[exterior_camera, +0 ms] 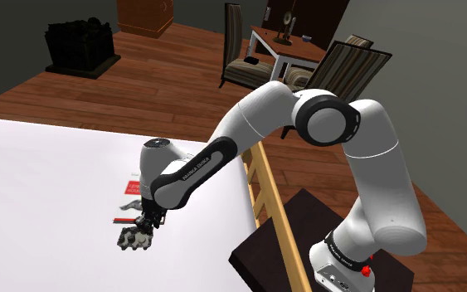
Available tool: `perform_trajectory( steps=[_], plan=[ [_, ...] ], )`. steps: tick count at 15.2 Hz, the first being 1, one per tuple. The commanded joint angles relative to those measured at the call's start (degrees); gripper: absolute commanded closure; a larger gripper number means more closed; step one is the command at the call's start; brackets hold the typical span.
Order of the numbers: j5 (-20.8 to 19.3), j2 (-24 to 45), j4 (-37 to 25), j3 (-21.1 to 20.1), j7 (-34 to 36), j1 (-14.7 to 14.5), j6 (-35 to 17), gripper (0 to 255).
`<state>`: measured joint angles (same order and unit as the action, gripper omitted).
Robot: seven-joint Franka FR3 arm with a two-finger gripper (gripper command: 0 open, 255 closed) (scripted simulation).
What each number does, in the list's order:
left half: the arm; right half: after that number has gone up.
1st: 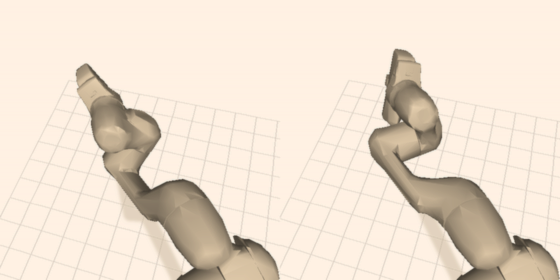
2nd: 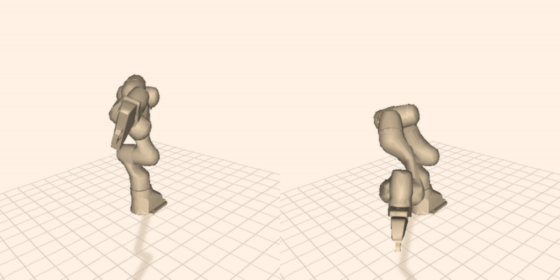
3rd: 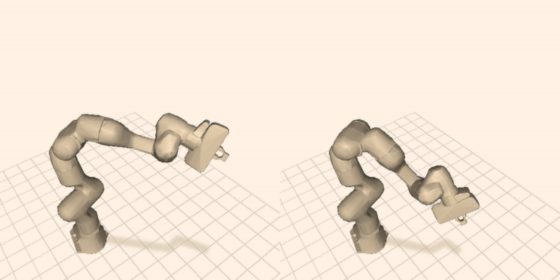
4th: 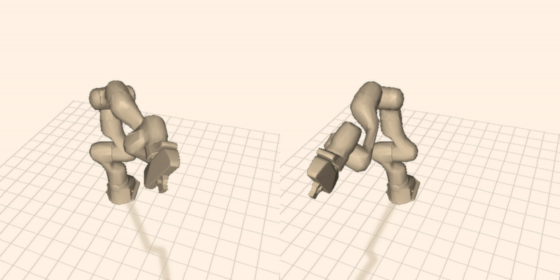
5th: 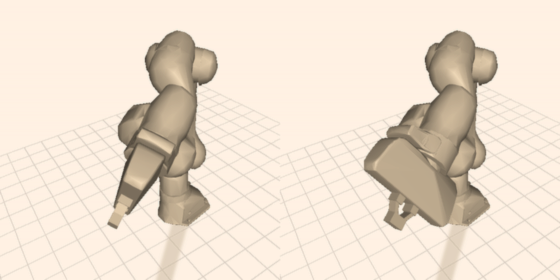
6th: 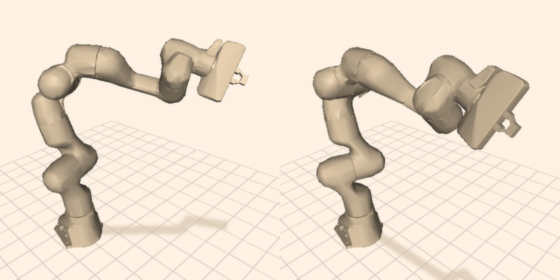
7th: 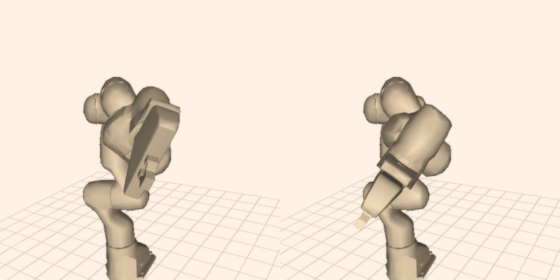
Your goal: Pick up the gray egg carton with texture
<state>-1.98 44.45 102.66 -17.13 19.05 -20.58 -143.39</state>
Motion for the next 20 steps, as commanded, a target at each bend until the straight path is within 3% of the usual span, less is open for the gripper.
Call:
perform_trajectory(
  steps=[1, 8, 20],
  plan=[
    [-0.01, 0.05, -0.04, 0.01, -0.02, 0.00, -0.02, 255],
    [-0.01, 0.05, 0.04, 0.01, 0.05, -0.06, -0.11, 255],
    [1.41, -7.36, 1.90, -1.59, 0.20, 1.29, 5.35, 255]
  ],
)
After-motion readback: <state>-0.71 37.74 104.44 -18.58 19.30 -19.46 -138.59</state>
